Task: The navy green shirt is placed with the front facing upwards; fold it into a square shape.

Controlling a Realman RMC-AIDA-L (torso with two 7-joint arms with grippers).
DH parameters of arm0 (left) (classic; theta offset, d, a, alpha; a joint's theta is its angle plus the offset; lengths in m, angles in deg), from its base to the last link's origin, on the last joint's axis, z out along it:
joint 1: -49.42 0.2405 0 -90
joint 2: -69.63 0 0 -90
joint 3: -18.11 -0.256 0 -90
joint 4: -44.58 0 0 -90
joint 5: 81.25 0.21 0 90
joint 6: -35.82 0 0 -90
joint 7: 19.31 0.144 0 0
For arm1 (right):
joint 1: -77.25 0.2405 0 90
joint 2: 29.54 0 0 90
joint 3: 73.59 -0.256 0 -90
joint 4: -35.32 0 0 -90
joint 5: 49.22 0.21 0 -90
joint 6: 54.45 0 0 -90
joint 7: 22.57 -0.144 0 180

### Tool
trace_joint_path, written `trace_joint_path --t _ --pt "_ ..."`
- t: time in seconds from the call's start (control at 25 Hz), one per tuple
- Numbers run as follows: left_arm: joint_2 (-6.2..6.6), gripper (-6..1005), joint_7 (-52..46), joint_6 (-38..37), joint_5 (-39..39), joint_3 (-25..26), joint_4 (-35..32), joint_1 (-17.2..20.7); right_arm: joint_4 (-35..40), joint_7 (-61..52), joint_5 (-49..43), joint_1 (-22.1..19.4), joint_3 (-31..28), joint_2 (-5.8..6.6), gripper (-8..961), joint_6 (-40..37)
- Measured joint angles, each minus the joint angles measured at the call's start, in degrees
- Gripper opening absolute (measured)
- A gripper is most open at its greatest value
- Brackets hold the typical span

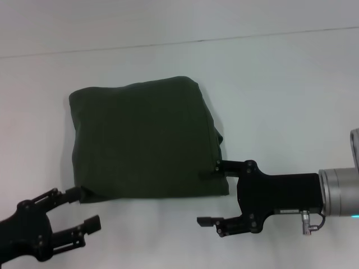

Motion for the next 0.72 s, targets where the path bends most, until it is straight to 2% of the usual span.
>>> trace_joint_path --t 0.72 --pt "-0.11 873 1.77 1.54 1.84 2.19 -1.04 0.15 -0.55 -0.05 0.44 -0.05 -2.23 0.0 856 -1.16"
